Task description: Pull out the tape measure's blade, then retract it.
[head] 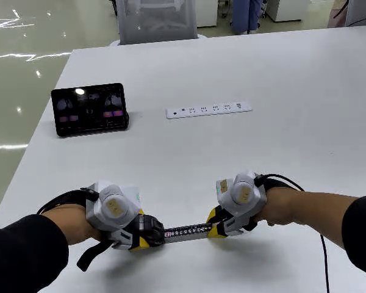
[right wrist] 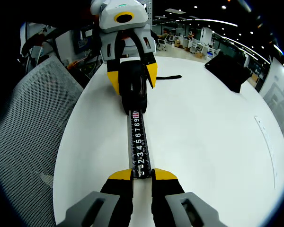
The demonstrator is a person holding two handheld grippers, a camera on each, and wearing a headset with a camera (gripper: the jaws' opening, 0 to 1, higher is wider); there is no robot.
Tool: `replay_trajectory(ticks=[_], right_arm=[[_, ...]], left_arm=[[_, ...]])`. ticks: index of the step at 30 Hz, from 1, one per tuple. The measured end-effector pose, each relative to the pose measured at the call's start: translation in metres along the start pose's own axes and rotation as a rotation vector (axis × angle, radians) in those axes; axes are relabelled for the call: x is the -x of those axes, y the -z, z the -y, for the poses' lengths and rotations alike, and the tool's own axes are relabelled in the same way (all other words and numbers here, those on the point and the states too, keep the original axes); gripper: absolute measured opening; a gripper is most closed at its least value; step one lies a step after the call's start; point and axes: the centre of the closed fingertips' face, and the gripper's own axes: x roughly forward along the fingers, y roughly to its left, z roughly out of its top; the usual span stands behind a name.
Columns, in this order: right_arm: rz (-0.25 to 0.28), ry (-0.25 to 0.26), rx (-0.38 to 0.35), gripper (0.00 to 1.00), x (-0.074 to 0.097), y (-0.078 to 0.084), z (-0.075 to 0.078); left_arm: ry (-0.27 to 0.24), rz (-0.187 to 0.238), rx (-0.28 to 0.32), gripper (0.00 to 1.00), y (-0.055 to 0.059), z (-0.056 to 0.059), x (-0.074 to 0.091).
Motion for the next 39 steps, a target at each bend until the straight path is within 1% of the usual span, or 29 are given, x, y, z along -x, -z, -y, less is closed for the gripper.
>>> replay_trajectory(ticks=[9, 39], right_arm=[[-0.004, 0.000, -0.002, 0.10, 0.006, 0.005, 0.001], [-0.011, 0.002, -0.023, 0.11, 0.017, 0.025, 0.001]], left_arm=[[0.001, 0.002, 0.005, 0.32, -0.001, 0.001, 0.000], [0.002, 0.000, -0.002, 0.32, -0.003, 0.001, -0.003]])
